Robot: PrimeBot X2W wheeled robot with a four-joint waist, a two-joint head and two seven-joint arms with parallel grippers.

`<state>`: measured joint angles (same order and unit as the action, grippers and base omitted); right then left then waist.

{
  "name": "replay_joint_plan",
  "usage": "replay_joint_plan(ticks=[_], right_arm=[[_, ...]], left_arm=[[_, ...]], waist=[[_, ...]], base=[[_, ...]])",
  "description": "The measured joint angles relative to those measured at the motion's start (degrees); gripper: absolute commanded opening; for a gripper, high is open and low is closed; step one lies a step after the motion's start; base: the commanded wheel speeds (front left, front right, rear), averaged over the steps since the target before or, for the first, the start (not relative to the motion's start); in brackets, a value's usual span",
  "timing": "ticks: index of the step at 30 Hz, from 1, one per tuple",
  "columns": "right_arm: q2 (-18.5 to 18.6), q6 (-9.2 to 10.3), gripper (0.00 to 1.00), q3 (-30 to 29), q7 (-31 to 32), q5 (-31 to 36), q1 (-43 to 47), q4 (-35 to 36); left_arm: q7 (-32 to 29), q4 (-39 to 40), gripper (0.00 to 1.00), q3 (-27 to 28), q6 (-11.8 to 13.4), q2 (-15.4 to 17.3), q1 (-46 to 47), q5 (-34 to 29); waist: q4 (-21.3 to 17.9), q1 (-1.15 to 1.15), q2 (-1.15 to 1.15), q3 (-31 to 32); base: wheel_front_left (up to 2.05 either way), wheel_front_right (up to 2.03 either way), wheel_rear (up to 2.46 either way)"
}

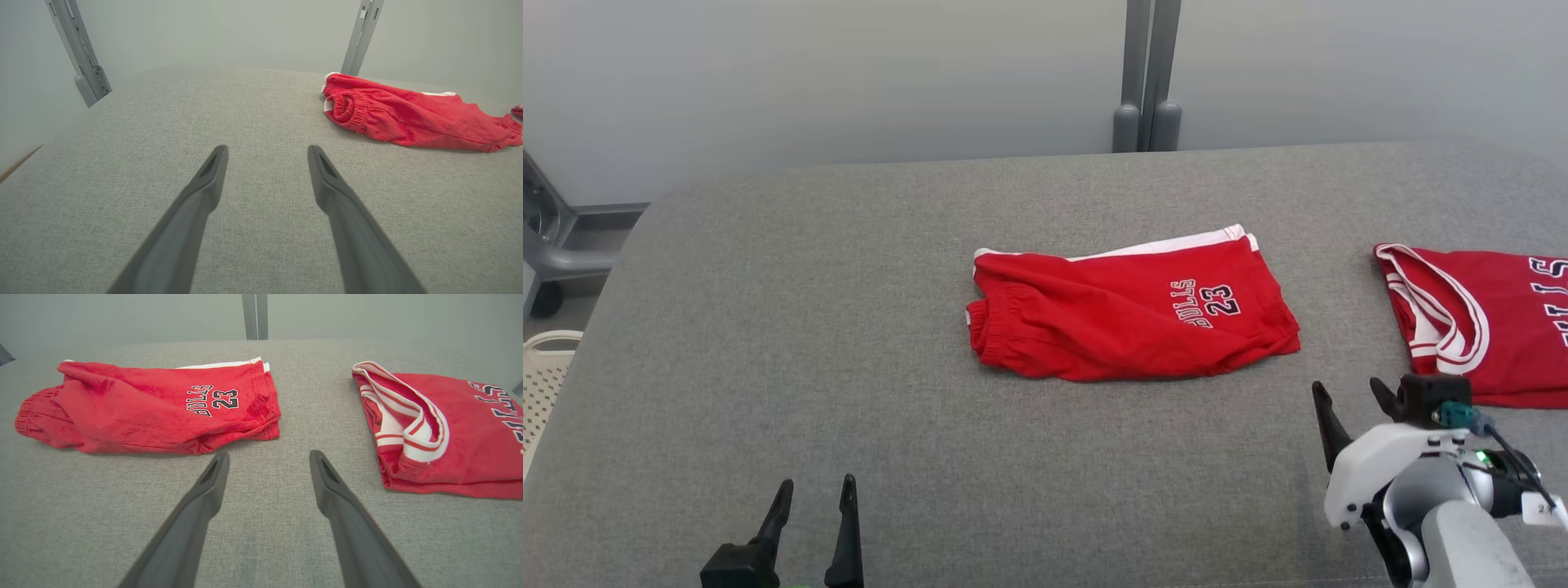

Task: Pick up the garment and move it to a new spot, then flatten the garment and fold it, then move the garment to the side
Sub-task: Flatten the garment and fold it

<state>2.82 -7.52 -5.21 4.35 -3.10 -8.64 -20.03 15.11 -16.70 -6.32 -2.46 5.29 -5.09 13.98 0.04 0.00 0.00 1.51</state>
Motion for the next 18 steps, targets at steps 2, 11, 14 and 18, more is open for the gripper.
replay_joint_plan(ticks=[2,11,14,18], right_arm=[[0.0,0.00,1.00,-0.7,2.5,0.0,-1.3,-0.4],[1.7,0.00,1.00,-6.2,21.1,1.9,-15.4,-3.8],[2.9,0.01,1.00,-7.8,25.1,1.7,-19.3,-5.6],[5.4,0.01,1.00,-8.3,28.4,4.1,-24.6,-8.1]], left_arm=[[-0.1,0.1,1.00,-0.2,-0.1,0.0,0.1,0.0],[-0.2,1.2,1.00,-2.3,-0.8,0.5,2.8,-0.6],[-0.2,1.4,1.00,-3.3,-1.2,0.5,4.2,-0.9],[-0.2,1.8,1.00,-3.8,-1.4,0.4,6.0,-1.0]], waist=[[0.1,0.00,0.00,-0.4],[2.2,0.00,0.00,-4.7],[3.5,0.00,0.00,-6.1],[5.1,0.00,0.00,-8.6]], base=[[0.00,0.00,0.00],[0.00,0.00,0.00],[0.00,0.00,0.00],[0.00,0.00,0.00]])
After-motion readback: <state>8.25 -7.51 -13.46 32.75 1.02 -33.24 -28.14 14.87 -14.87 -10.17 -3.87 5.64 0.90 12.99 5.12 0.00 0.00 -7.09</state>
